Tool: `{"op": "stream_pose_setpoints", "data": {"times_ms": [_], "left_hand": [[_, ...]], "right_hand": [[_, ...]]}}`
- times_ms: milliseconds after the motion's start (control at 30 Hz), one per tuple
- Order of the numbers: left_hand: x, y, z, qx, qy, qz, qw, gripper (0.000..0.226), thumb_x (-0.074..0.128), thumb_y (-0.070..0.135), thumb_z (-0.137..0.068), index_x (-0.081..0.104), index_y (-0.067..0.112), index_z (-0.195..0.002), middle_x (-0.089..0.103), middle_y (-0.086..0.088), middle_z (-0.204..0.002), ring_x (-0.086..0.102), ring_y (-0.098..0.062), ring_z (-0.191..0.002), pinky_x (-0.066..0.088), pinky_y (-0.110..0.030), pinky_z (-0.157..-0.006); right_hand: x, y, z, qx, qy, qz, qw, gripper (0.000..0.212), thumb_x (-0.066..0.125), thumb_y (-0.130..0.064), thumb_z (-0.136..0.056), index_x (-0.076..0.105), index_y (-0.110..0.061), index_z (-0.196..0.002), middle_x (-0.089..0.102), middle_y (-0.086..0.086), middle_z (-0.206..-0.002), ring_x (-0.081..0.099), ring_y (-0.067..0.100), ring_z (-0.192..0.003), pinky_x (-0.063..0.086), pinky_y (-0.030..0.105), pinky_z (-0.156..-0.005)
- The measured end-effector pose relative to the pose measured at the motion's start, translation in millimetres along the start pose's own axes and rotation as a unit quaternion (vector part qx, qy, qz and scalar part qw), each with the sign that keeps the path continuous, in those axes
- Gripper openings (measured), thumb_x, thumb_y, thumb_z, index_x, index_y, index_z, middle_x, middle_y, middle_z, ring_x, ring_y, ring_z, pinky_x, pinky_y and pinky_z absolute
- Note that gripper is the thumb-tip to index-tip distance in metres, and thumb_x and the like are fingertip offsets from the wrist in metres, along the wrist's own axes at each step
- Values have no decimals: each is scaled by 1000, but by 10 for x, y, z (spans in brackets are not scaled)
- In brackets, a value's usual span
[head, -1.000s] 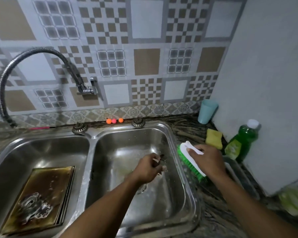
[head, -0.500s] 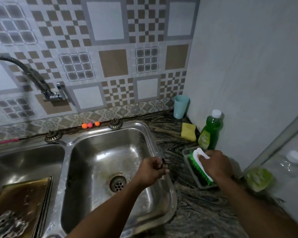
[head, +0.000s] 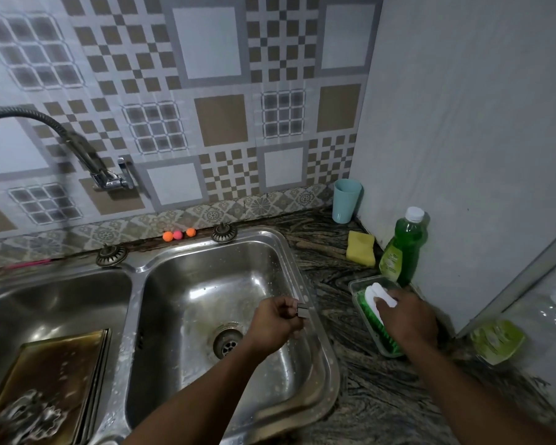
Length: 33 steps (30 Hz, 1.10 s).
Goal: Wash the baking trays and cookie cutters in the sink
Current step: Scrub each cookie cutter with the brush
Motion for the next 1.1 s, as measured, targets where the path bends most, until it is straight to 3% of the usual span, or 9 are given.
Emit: {"op": "stream_pose_setpoints", "data": {"times_ms": [133,233,333,467,600,733,900,1000,1100], "left_hand": [[-137,92,13,3,12,6,1000,21,69,-17,-81,60,-14,-100,64,-18,-78,66,-18,-62,53,-31,-58],[-255,149,62,17,15,10,1000,19,68,-17,-82,62,-8,-97,67,-14,-79,67,-22,-67,55,-34,-62],[-412,185,124,33,26,8,999,18,64,-19,-84,62,-4,-94,67,-15,-80,67,-23,-67,57,-35,-62],[-728,283,295,65,49,-34,996,25,62,-18,-83,66,4,-94,70,-18,-81,67,-22,-70,59,-35,-64],[-1227,111,523,58,96,-34,993,28,64,-18,-82,62,9,-89,70,-5,-78,66,-20,-74,57,-33,-67],[-1548,176,678,83,110,-32,990,33,68,-19,-78,70,11,-94,75,4,-84,69,-11,-80,56,-26,-73],[-1863,9,833,67,103,-25,992,37,62,-15,-77,70,19,-86,71,-10,-77,62,-22,-71,53,-55,-68],[-2044,91,890,64,103,-9,993,33,65,-14,-80,70,14,-96,72,-24,-86,64,-25,-72,55,-43,-69],[-2227,16,943,47,109,72,990,25,68,-18,-81,64,1,-95,71,-25,-86,66,-27,-74,59,-33,-69]], "right_hand": [[-173,-236,74,-23,21,-83,996,28,64,-55,-84,73,-31,-95,66,-4,-81,62,25,-76,53,35,-68],[-209,-627,192,-97,5,-138,986,25,70,-52,-82,75,-29,-90,70,-9,-78,64,18,-74,55,37,-69],[-87,-1151,442,-194,-32,-175,965,18,78,-43,-79,77,-27,-88,70,-11,-75,64,7,-68,49,29,-56],[179,-1578,860,-302,-82,-127,941,30,68,-59,-74,75,-33,-88,71,-14,-72,65,1,-64,49,27,-56],[322,-1674,918,-293,-53,-120,947,39,61,-68,-68,74,-37,-87,71,-17,-71,64,2,-64,50,26,-55],[672,-2116,1291,-367,-73,-127,919,41,65,-65,-71,77,-35,-95,75,-14,-80,70,5,-70,54,28,-61],[824,-2312,1376,-336,-42,-146,930,38,67,-67,-69,75,-37,-90,73,-14,-74,68,7,-68,53,30,-60],[948,-2479,1600,-353,-58,-166,919,23,77,-50,-73,75,-32,-87,70,-13,-71,66,6,-64,51,30,-56],[1021,-2431,1557,-301,-52,-171,937,30,73,-57,-70,74,-36,-92,72,-15,-73,67,7,-68,55,36,-60]]}}
Point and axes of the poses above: each hand's wrist, its own z-axis away from the middle knuckle, its own x-axis out of the palm, y = z × x, the point moved 3 cm from there along -z, towards the middle knuckle
